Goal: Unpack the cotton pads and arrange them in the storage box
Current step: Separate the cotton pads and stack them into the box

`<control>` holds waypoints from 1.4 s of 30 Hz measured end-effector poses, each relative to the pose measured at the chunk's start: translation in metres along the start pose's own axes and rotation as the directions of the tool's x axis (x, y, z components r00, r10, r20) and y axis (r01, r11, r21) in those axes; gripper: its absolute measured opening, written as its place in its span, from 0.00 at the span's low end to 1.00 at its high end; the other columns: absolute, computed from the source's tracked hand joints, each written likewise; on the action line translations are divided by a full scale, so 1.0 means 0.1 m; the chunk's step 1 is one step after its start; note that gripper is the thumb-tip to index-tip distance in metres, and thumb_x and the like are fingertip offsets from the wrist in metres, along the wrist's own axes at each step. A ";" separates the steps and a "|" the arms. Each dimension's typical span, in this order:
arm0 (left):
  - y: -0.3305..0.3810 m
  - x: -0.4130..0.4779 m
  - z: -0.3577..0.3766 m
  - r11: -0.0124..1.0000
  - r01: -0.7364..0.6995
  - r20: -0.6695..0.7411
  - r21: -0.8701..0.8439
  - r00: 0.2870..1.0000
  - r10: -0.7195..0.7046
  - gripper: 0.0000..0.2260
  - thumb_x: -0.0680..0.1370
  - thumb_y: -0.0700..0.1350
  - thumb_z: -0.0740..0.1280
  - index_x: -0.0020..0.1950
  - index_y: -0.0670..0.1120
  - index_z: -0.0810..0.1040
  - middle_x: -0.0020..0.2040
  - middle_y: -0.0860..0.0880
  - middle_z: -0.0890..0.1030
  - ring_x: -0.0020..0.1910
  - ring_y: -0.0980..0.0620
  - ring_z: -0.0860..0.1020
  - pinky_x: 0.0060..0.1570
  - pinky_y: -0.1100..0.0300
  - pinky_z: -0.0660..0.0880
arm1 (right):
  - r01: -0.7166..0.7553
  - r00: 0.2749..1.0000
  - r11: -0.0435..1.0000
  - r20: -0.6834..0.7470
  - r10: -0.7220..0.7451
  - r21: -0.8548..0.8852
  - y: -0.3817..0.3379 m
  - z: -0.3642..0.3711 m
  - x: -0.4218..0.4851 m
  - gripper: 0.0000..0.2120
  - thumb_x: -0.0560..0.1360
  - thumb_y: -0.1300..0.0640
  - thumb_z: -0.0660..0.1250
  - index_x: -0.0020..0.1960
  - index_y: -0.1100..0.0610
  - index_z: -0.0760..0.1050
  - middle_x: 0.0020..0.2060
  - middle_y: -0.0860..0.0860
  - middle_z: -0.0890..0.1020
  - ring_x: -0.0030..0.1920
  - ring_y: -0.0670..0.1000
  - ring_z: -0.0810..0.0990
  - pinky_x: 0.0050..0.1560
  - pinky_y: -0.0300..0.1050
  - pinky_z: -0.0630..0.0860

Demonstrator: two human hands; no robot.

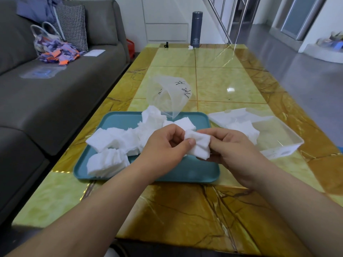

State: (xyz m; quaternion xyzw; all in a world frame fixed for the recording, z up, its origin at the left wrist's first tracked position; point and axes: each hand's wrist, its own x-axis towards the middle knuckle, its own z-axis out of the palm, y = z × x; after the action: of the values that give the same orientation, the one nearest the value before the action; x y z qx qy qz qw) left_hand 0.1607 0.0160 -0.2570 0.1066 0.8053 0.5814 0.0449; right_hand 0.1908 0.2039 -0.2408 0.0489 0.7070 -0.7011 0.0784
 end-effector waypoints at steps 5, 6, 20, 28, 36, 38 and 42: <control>-0.03 -0.01 0.02 0.998 -0.012 -0.046 0.054 0.999 0.014 0.07 0.78 0.48 0.75 0.45 0.49 0.79 0.36 0.54 0.81 0.32 0.59 0.76 0.34 0.67 0.73 | -0.022 0.993 0.993 0.120 0.007 0.118 0.02 -0.04 -0.02 0.17 0.76 0.51 0.72 0.62 0.58 0.83 0.53 0.57 0.88 0.56 0.57 0.87 0.56 0.52 0.83; -0.03 -0.01 0.03 0.998 -0.013 -0.062 0.069 0.998 0.017 0.07 0.77 0.50 0.75 0.47 0.50 0.79 0.36 0.53 0.81 0.32 0.60 0.76 0.34 0.66 0.73 | 0.003 0.994 0.996 0.112 -0.013 0.088 0.03 -0.04 -0.02 0.19 0.73 0.53 0.75 0.62 0.57 0.82 0.52 0.57 0.88 0.55 0.56 0.87 0.56 0.51 0.83; -0.11 -0.06 0.07 0.876 0.020 0.094 0.482 0.993 -0.074 0.04 0.75 0.50 0.74 0.47 0.54 0.81 0.34 0.54 0.81 0.34 0.59 0.77 0.33 0.63 0.70 | 0.048 0.983 0.857 -0.128 -0.132 -0.512 0.17 -0.06 0.02 0.16 0.78 0.64 0.70 0.65 0.54 0.82 0.56 0.47 0.85 0.56 0.43 0.82 0.64 0.43 0.79; -0.11 -0.07 0.13 0.882 -0.001 0.091 0.472 0.995 -0.048 0.05 0.79 0.53 0.71 0.47 0.53 0.81 0.33 0.53 0.78 0.34 0.58 0.75 0.33 0.62 0.67 | -0.009 0.972 0.889 -0.214 -0.100 -0.457 0.23 0.06 0.02 0.17 0.78 0.64 0.70 0.65 0.54 0.82 0.57 0.49 0.86 0.59 0.47 0.83 0.67 0.48 0.78; 0.00 -0.10 0.05 0.975 -0.090 0.127 0.203 0.990 0.065 0.04 0.82 0.48 0.69 0.52 0.56 0.84 0.37 0.45 0.82 0.34 0.50 0.77 0.36 0.53 0.74 | 0.092 0.990 0.945 -0.071 -0.120 -0.315 -0.02 -0.16 0.01 0.18 0.72 0.63 0.78 0.60 0.53 0.82 0.47 0.50 0.86 0.50 0.49 0.86 0.59 0.47 0.83; 0.06 -0.10 0.10 0.984 -0.099 0.117 0.150 0.990 0.081 0.04 0.82 0.48 0.69 0.52 0.56 0.84 0.36 0.45 0.80 0.33 0.53 0.75 0.35 0.51 0.73 | 0.113 0.992 0.945 -0.011 -0.122 -0.308 -0.08 -0.24 -0.02 0.11 0.73 0.61 0.78 0.54 0.55 0.85 0.46 0.53 0.88 0.51 0.53 0.87 0.58 0.52 0.83; 0.16 -0.01 0.40 0.988 -0.104 -0.005 0.116 0.994 0.106 0.05 0.80 0.49 0.71 0.54 0.59 0.82 0.37 0.53 0.80 0.32 0.53 0.75 0.34 0.56 0.73 | 0.189 0.966 0.940 -0.121 -0.230 -0.283 -0.15 -0.40 -0.07 0.02 0.73 0.61 0.76 0.45 0.58 0.84 0.40 0.57 0.86 0.41 0.51 0.84 0.48 0.58 0.84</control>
State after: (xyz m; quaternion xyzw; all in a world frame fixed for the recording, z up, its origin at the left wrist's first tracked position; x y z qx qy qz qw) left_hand 0.1712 0.0577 -0.2542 0.1479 0.8311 0.5361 0.0033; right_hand 0.1934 0.2441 -0.2243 0.0153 0.8008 -0.5970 -0.0450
